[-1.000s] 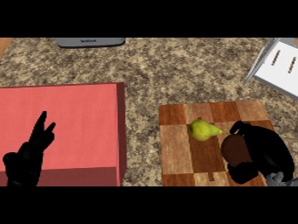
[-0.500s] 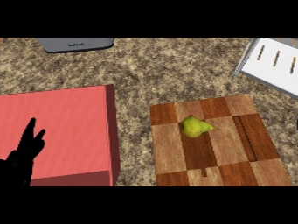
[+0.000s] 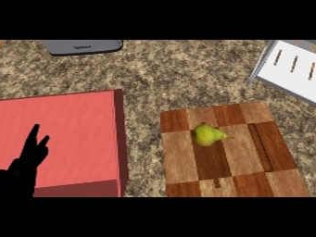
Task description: Pick the cupcake from the cutting board and place it in the tiered basket
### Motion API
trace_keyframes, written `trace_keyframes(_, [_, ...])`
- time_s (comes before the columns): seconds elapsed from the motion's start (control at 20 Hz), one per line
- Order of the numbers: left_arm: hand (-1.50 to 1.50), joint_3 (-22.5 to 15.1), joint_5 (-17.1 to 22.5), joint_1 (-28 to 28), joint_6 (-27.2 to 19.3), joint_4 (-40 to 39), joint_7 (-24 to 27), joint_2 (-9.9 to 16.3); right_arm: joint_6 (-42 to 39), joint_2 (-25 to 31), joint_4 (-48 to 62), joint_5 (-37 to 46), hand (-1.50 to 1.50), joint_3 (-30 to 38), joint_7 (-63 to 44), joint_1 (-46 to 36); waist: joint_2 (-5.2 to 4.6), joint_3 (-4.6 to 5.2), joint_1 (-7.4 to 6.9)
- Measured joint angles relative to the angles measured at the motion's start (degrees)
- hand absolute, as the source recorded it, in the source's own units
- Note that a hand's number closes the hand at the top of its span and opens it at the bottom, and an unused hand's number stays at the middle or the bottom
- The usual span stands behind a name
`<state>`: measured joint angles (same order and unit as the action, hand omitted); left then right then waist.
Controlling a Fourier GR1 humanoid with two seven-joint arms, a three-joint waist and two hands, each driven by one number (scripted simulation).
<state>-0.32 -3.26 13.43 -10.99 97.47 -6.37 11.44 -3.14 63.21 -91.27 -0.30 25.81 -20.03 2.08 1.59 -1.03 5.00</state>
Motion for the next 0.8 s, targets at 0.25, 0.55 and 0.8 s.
trace_keyframes(0.25, [0.00, -0.60, -0.94, -1.65, 0.69, -0.73, 0.71, -0.70, -4.98, 4.68, 2.38, -3.04, 1.50, 8.96, 0.97, 0.56, -0.28, 0.06, -1.90])
trace_keyframes(0.55, [0.00, -1.18, -1.95, -3.80, 1.49, -1.96, 1.40, -1.70, -7.23, 7.40, 6.10, -3.81, 1.50, 12.32, -0.15, -1.38, -0.61, -0.01, -4.20])
trace_keyframes(0.8, [0.00, -1.79, -2.81, -5.69, 2.31, -2.72, 1.33, -2.36, -7.14, 9.99, 11.41, -3.78, 1.50, 10.16, -1.87, -5.84, -1.05, 0.05, -6.17])
